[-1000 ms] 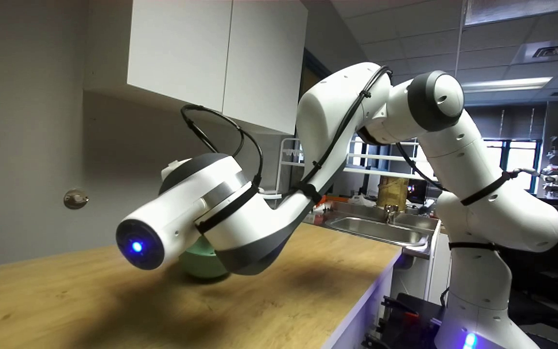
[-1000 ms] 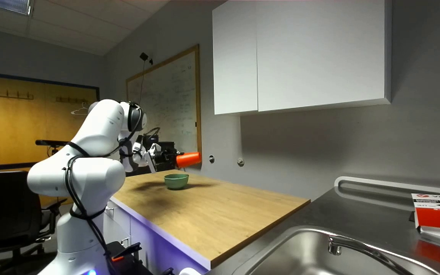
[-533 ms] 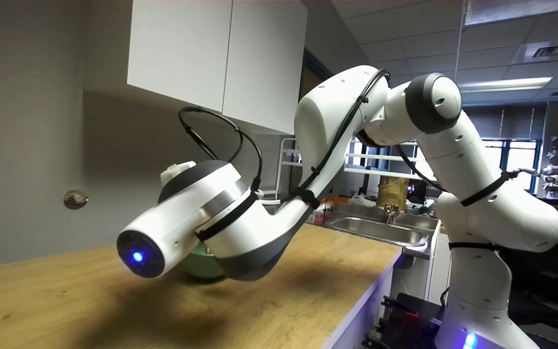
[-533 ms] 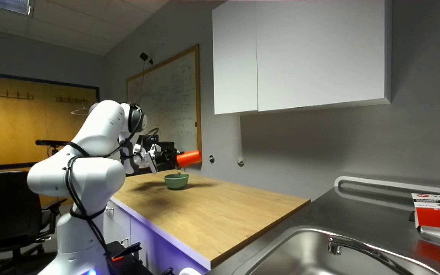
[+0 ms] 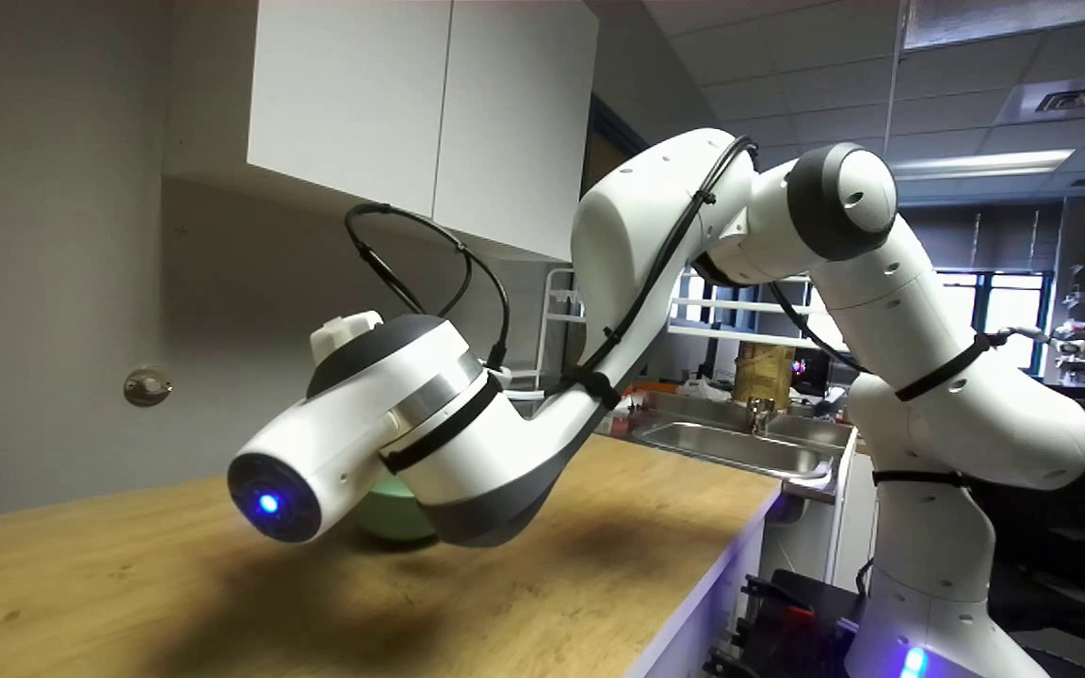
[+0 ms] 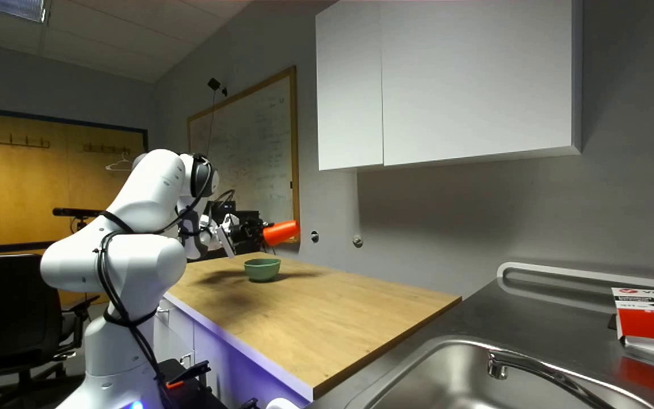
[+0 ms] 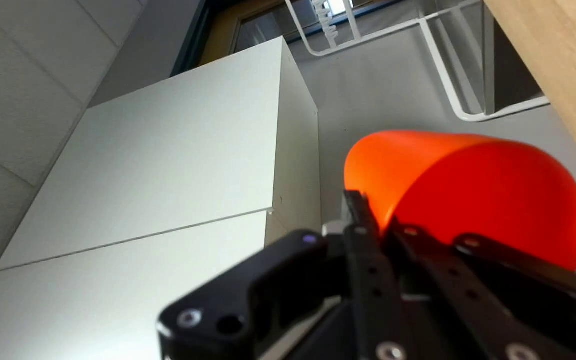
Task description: Pour the things in the cup into the bowl
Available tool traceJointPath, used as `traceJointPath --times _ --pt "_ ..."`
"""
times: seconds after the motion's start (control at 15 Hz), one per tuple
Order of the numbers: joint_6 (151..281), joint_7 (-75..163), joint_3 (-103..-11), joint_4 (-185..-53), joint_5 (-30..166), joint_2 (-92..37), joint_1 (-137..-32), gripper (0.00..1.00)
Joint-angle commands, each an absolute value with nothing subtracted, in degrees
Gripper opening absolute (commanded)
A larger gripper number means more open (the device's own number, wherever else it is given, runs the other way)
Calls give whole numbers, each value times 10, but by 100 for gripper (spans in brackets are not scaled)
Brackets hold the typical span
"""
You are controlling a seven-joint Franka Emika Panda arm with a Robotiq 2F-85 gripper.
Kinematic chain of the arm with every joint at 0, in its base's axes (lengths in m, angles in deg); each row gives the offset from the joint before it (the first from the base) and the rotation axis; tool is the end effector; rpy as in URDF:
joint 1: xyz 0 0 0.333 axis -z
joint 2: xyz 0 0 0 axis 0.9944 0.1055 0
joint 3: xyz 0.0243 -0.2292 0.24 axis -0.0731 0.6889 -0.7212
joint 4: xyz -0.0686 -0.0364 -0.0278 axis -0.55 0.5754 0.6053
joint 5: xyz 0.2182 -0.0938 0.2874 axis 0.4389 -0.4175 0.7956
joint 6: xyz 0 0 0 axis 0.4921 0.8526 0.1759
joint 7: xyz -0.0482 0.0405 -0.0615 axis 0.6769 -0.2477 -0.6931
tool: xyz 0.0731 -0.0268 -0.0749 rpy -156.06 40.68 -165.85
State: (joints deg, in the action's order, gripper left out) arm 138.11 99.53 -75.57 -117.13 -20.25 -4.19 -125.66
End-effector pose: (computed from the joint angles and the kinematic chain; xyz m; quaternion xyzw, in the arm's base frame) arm 0.4858 0.4100 0.3455 0.6238 0.0324 0.3308 0.7074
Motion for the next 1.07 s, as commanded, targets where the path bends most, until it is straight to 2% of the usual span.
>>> traceJointPath --times 0.0,1.0 --pt "1370 994 -754 -1172 -223 -42 -1258 1" --pt "1351 989 -755 -1175 -271 -34 -1257 1"
